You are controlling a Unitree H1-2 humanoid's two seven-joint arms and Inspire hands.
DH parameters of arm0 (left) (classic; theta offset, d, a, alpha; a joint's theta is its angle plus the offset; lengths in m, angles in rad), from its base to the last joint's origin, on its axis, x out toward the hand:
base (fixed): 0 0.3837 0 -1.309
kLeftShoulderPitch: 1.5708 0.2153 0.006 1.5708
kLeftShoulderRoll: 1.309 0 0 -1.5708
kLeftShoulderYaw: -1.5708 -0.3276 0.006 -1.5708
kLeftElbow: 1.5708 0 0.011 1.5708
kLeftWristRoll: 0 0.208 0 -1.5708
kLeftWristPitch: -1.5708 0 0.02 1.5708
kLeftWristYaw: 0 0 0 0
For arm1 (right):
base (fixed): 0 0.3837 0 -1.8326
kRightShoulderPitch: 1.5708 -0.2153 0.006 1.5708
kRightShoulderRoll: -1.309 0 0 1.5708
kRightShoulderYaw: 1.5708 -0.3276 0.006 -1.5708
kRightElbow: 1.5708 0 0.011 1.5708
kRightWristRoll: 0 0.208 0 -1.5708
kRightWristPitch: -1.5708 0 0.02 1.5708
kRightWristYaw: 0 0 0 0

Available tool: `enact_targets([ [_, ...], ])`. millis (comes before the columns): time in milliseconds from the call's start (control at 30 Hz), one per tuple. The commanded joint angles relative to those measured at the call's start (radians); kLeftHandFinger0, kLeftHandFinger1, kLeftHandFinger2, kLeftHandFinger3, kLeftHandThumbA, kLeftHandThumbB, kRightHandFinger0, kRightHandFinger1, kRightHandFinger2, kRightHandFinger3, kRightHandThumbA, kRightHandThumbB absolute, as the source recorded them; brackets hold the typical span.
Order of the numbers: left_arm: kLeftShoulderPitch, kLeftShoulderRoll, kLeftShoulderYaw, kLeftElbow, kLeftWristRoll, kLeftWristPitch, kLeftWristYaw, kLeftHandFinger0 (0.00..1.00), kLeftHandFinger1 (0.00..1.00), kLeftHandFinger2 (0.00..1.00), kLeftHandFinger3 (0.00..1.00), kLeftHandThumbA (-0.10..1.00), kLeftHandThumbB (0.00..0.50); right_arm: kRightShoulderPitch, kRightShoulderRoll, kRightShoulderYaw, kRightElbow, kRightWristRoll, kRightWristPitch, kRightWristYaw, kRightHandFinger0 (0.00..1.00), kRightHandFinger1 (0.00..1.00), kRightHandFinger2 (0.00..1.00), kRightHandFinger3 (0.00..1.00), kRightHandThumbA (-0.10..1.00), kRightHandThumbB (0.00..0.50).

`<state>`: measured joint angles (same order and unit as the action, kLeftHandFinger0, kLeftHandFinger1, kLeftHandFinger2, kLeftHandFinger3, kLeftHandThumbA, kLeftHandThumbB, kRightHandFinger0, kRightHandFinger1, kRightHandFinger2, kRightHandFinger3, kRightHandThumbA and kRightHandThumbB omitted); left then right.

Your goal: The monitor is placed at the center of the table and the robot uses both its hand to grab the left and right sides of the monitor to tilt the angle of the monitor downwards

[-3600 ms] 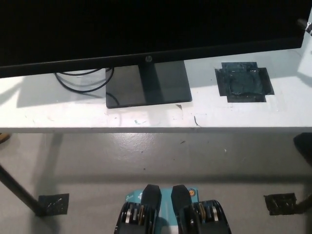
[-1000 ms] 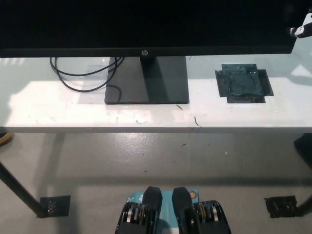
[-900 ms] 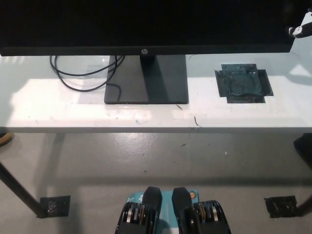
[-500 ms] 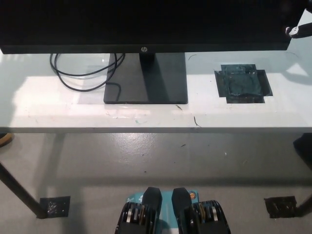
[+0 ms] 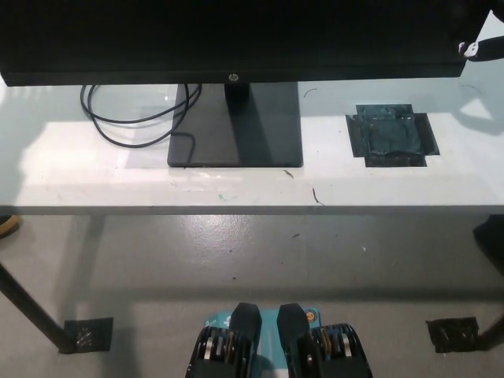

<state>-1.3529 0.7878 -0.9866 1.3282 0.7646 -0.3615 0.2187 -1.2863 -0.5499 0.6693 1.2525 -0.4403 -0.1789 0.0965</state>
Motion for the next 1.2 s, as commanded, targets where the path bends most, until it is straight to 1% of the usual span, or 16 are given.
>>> enact_targets([
  [0,-0.047,-0.094,0.083,-0.006,-0.004,0.068,0.090,1.00,1.00,1.00,1.00,0.67,0.414,0.008,-0.002,-0.127,-0.108,-0.022,-0.145,-0.405,1.00,1.00,1.00,1.00,0.65,0.500],
  [100,0.023,-0.048,0.183,-0.064,-0.086,0.016,0.092,1.00,1.00,1.00,1.00,0.67,0.424,0.120,-0.057,-0.253,-0.302,0.112,-0.159,-0.192,1.00,1.00,1.00,1.00,0.63,0.500],
  [133,0.073,-0.022,0.250,-0.110,-0.143,-0.006,0.040,1.00,1.00,1.00,1.00,0.70,0.407,0.192,-0.091,-0.296,-0.434,0.143,-0.115,-0.108,1.00,1.00,1.00,1.00,0.68,0.500],
  [200,0.149,0.004,0.349,-0.158,-0.239,-0.062,-0.009,1.00,1.00,1.00,1.00,0.65,0.411,0.274,-0.118,-0.341,-0.536,0.185,-0.107,-0.036,1.00,1.00,1.00,1.00,0.68,0.500],
  [300,0.287,0.055,0.455,-0.313,-0.318,-0.049,-0.053,1.00,1.00,1.00,1.00,0.71,0.448,0.367,-0.152,-0.388,-0.628,0.234,-0.113,0.031,1.00,1.00,1.00,1.00,0.75,0.500],
  [400,0.452,0.131,0.578,-0.583,-0.456,0.058,-0.218,1.00,1.00,1.00,1.00,0.70,0.420,0.466,-0.199,-0.463,-0.770,0.354,-0.016,0.168,1.00,1.00,1.00,1.00,0.74,0.500],
  [467,0.555,0.168,0.659,-0.739,-0.553,0.111,-0.269,1.00,1.00,1.00,1.00,0.63,0.410,0.520,-0.232,-0.517,-0.851,0.458,0.041,0.254,1.00,1.00,1.00,1.00,0.68,0.500],
  [567,0.688,0.213,0.756,-0.916,-0.640,0.144,-0.287,1.00,1.00,1.00,1.00,0.64,0.400,0.582,-0.243,-0.638,-0.895,0.750,0.078,0.429,1.00,1.00,1.00,1.00,0.54,0.496],
  [600,0.763,0.226,0.808,-1.029,-0.683,0.210,-0.295,1.00,1.00,1.00,1.00,0.67,0.416,0.605,-0.244,-0.689,-0.896,0.857,0.104,0.506,1.00,1.00,1.00,1.00,0.53,0.500],
  [633,0.822,0.236,0.847,-1.111,-0.726,0.237,-0.296,1.00,1.00,1.00,1.00,0.67,0.407,0.627,-0.255,-0.712,-0.896,0.892,0.079,0.533,1.00,1.00,1.00,1.00,0.61,0.500],
  [700,0.895,0.235,0.902,-1.195,-0.785,0.233,-0.293,1.00,1.00,1.00,1.00,0.62,0.405,0.670,-0.260,-0.761,-0.925,0.969,0.084,0.575,1.00,1.00,1.00,1.00,0.63,0.500],
  [833,1.048,0.221,0.974,-1.356,-0.830,0.173,-0.241,1.00,1.00,1.00,1.00,0.65,0.363,0.794,-0.257,-0.851,-1.048,1.087,0.070,0.583,1.00,1.00,1.00,1.00,0.72,0.500],
  [900,1.143,0.199,1.015,-1.468,-0.835,0.166,-0.207,1.00,1.00,1.00,1.00,0.76,0.349,0.887,-0.211,-0.900,-1.190,1.128,0.059,0.468,1.00,1.00,1.00,1.00,0.78,0.499],
  [1000,1.238,0.143,1.041,-1.601,-0.862,0.171,-0.165,1.00,1.00,1.00,1.00,0.94,0.371,0.992,-0.132,-0.904,-1.386,1.055,-0.028,0.260,1.00,1.00,1.00,1.00,1.00,0.470],
  [1067,1.318,0.083,1.024,-1.724,-0.819,0.135,-0.109,1.00,1.00,1.00,1.00,1.00,0.331,1.096,0.004,-0.854,-1.581,0.858,-0.150,0.058,1.00,1.00,1.00,1.00,1.00,0.473],
  [1167,1.327,0.070,1.037,-1.739,-0.817,0.144,-0.122,1.00,1.00,1.00,1.00,1.00,0.328,1.104,0.020,-0.863,-1.597,0.851,-0.140,0.063,1.00,1.00,1.00,1.00,1.00,0.474],
])
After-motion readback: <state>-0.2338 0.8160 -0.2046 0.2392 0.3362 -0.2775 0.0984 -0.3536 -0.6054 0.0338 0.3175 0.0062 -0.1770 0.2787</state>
